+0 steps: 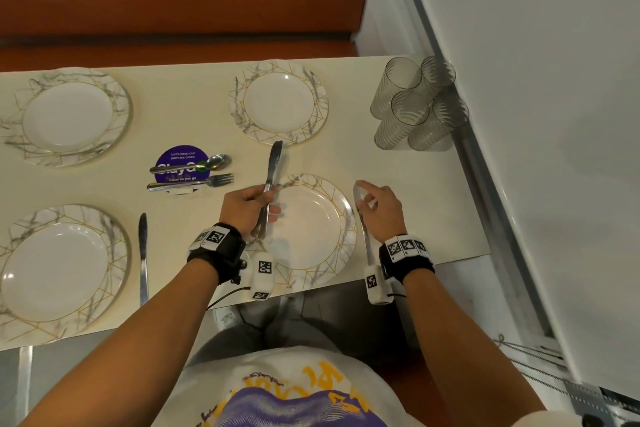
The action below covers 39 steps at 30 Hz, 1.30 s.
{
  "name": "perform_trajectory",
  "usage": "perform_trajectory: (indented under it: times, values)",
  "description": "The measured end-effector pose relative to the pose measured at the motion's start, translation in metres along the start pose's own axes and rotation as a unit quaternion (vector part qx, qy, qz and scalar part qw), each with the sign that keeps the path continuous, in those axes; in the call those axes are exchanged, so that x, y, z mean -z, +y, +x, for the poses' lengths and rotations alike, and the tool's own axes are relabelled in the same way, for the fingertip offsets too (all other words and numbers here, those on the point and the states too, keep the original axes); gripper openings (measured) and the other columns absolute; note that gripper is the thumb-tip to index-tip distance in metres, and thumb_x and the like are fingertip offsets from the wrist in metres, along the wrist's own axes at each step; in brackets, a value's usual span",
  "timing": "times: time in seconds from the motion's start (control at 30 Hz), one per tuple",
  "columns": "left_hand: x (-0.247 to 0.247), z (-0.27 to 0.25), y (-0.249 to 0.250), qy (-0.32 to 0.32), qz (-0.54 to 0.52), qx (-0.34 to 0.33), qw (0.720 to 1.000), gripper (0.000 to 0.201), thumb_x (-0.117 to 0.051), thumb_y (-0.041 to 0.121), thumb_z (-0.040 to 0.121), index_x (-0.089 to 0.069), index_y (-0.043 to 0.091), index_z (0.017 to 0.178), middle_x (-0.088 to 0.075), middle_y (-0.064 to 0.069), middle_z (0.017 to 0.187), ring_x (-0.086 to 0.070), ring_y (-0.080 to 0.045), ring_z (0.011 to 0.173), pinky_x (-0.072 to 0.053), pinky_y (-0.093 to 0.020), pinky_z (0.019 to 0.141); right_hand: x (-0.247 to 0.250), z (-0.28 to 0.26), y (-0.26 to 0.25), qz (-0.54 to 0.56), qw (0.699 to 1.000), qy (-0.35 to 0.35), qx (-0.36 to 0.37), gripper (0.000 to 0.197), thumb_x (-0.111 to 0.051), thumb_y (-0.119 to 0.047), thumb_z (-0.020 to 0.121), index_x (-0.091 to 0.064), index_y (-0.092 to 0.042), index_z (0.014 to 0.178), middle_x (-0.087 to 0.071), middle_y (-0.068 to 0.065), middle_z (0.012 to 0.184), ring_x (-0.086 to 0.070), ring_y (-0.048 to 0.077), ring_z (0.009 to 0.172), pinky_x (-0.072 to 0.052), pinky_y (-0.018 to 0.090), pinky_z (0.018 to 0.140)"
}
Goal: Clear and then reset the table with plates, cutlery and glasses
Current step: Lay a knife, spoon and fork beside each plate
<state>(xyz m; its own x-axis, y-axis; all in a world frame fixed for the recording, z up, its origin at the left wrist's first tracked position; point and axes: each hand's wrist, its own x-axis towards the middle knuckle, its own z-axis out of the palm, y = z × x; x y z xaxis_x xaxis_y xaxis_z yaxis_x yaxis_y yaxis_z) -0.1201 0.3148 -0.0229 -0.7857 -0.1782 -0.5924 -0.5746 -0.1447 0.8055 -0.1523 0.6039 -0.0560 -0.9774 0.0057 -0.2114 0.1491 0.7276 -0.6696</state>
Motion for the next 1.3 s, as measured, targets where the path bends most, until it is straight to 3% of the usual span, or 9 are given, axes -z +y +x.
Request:
perform_trajectory:
  times: [0.17, 0.3, 0.43, 0.57, 0.7, 0.87, 1.0, 1.1, 1.3]
  values:
    - [0.014, -0.003, 0.002, 0.001, 0.018, -0.023, 1.000, 0.019, -0.066, 0.010, 0.099, -0.075, 0.012, 0.115, -0.074, -0.006, 0.076, -0.067, -0.021, 0.071, -0.059, -0.026, 0.061, -0.017, 0.023, -0.070, 0.070, 0.997, 0.002, 0.039, 0.027, -0.064, -0.016, 0.095, -0.071, -0.022, 0.120, -0.063, 0.001, 0.094, -0.058, 0.009, 0.078, -0.053, 0.028, 0.083]
    - [0.034, -0.005, 0.002, -0.019, 0.028, -0.021, 0.999, 0.020, -0.068, 0.017, 0.098, -0.078, 0.018, 0.116, -0.069, -0.010, 0.073, -0.055, -0.020, 0.058, -0.040, -0.025, 0.050, -0.041, 0.036, -0.136, 0.129, 0.990, -0.045, 0.031, 0.026, -0.062, -0.026, 0.097, -0.067, -0.017, 0.121, -0.069, 0.002, 0.095, -0.064, 0.012, 0.078, -0.054, 0.027, 0.081]
    - [0.061, -0.013, 0.009, -0.028, 0.060, -0.044, 0.997, 0.020, -0.066, 0.017, 0.100, -0.077, 0.020, 0.115, -0.068, -0.008, 0.071, -0.053, -0.020, 0.057, -0.034, -0.022, 0.042, -0.068, 0.038, -0.196, 0.172, 0.978, -0.118, -0.007, 0.032, -0.061, -0.037, 0.097, -0.063, -0.016, 0.121, -0.073, 0.006, 0.093, -0.071, 0.014, 0.065, -0.052, 0.030, 0.056]
    - [0.103, -0.018, 0.015, -0.048, 0.085, -0.053, 0.994, 0.018, -0.063, 0.016, 0.101, -0.076, 0.021, 0.113, -0.071, -0.007, 0.074, -0.057, -0.018, 0.060, -0.040, -0.027, 0.050, -0.091, 0.026, -0.236, 0.163, 0.977, -0.136, 0.025, 0.007, -0.064, -0.015, 0.096, -0.065, -0.011, 0.101, -0.071, 0.008, 0.068, -0.065, 0.016, 0.051, -0.052, 0.032, 0.054]
    - [0.163, -0.021, 0.017, -0.057, 0.064, -0.034, 0.996, 0.017, -0.072, 0.020, 0.095, -0.077, 0.009, 0.108, -0.073, -0.010, 0.087, -0.067, -0.014, 0.066, -0.051, -0.025, 0.057, -0.110, 0.015, -0.265, 0.202, 0.972, -0.116, 0.032, 0.008, -0.066, -0.006, 0.092, -0.067, -0.014, 0.089, -0.070, 0.010, 0.075, -0.068, 0.024, 0.061, -0.061, 0.041, 0.065]
    - [0.239, -0.016, 0.025, -0.010, -0.069, -0.006, 0.998, 0.028, -0.082, 0.018, 0.086, -0.075, 0.003, 0.110, -0.077, -0.012, 0.099, -0.073, -0.022, 0.083, -0.058, -0.029, 0.066, -0.132, 0.000, -0.289, 0.312, 0.948, -0.066, -0.010, 0.013, -0.064, 0.001, 0.094, -0.066, 0.007, 0.105, -0.070, 0.017, 0.075, -0.067, 0.027, 0.059, -0.061, 0.039, 0.067]
    - [0.277, -0.005, 0.045, 0.034, -0.210, -0.012, 0.977, 0.026, -0.078, 0.005, 0.087, -0.072, -0.004, 0.111, -0.076, -0.015, 0.093, -0.075, -0.026, 0.087, -0.061, -0.029, 0.074, -0.162, -0.021, -0.298, 0.346, 0.933, -0.088, -0.035, 0.016, -0.066, -0.003, 0.094, -0.070, 0.001, 0.110, -0.073, 0.020, 0.087, -0.070, 0.031, 0.067, -0.062, 0.043, 0.072]
    - [0.288, 0.003, 0.057, 0.061, -0.263, -0.026, 0.962, 0.013, -0.075, 0.004, 0.090, -0.071, -0.003, 0.100, -0.074, -0.015, 0.086, -0.073, -0.024, 0.081, -0.062, -0.031, 0.077, -0.182, -0.037, -0.308, 0.349, 0.929, -0.125, -0.017, 0.019, -0.062, 0.005, 0.094, -0.071, 0.004, 0.111, -0.072, 0.015, 0.084, -0.069, 0.031, 0.069, -0.060, 0.037, 0.069]
    - [0.277, 0.010, 0.066, 0.079, -0.241, -0.083, 0.964, 0.019, -0.070, 0.011, 0.097, -0.071, -0.004, 0.108, -0.069, -0.016, 0.089, -0.070, -0.024, 0.083, -0.062, -0.033, 0.078, -0.201, -0.059, -0.325, 0.247, 0.951, -0.185, 0.018, 0.021, -0.058, 0.002, 0.097, -0.068, -0.003, 0.115, -0.071, 0.012, 0.078, -0.070, 0.021, 0.059, -0.053, 0.025, 0.054]
